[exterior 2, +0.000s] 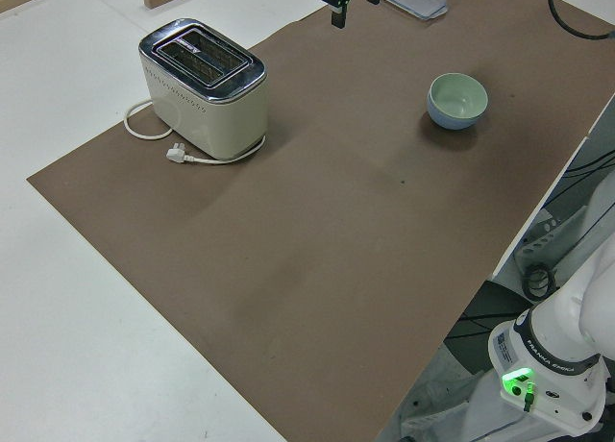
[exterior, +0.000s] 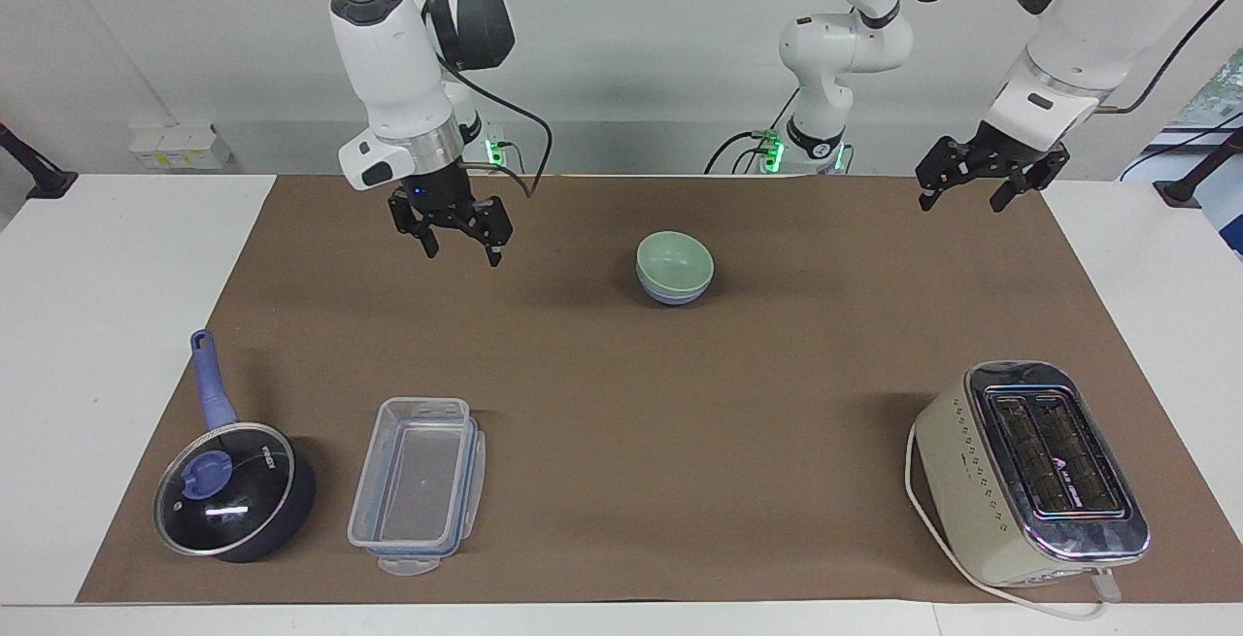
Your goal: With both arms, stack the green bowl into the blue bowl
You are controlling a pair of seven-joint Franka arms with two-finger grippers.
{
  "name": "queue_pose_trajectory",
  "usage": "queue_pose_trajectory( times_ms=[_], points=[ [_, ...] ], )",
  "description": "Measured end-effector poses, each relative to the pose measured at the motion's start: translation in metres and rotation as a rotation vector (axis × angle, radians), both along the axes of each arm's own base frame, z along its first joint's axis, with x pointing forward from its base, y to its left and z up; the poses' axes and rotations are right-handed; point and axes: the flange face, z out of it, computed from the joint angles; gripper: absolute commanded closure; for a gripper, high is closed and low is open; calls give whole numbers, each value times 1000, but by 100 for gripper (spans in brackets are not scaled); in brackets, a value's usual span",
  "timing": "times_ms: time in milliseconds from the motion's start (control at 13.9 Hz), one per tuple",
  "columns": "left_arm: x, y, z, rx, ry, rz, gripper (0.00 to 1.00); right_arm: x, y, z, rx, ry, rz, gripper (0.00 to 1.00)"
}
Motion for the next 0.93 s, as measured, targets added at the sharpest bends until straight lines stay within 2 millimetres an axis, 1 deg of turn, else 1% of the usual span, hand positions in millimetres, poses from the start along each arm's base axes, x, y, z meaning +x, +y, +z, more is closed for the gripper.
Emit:
queue_pose_trajectory(
  times_ms=[143,287,502,574,717,932],
  points=[
    [0,0,0,0,0,0,0,3,-15,24,-10,1,19,0],
    [0,0,0,0,0,0,0,4,-38,54,-31,2,54,0],
    [0,0,0,0,0,0,0,-1,-63,91,-85,23,85,0],
    [0,0,0,0,0,0,0,-2,-73,100,-95,28,96,0],
    [0,0,0,0,0,0,0,-4,-92,108,-99,43,111,0],
    [0,0,0,0,0,0,0,-6,-104,106,-96,79,104,0]
  ],
)
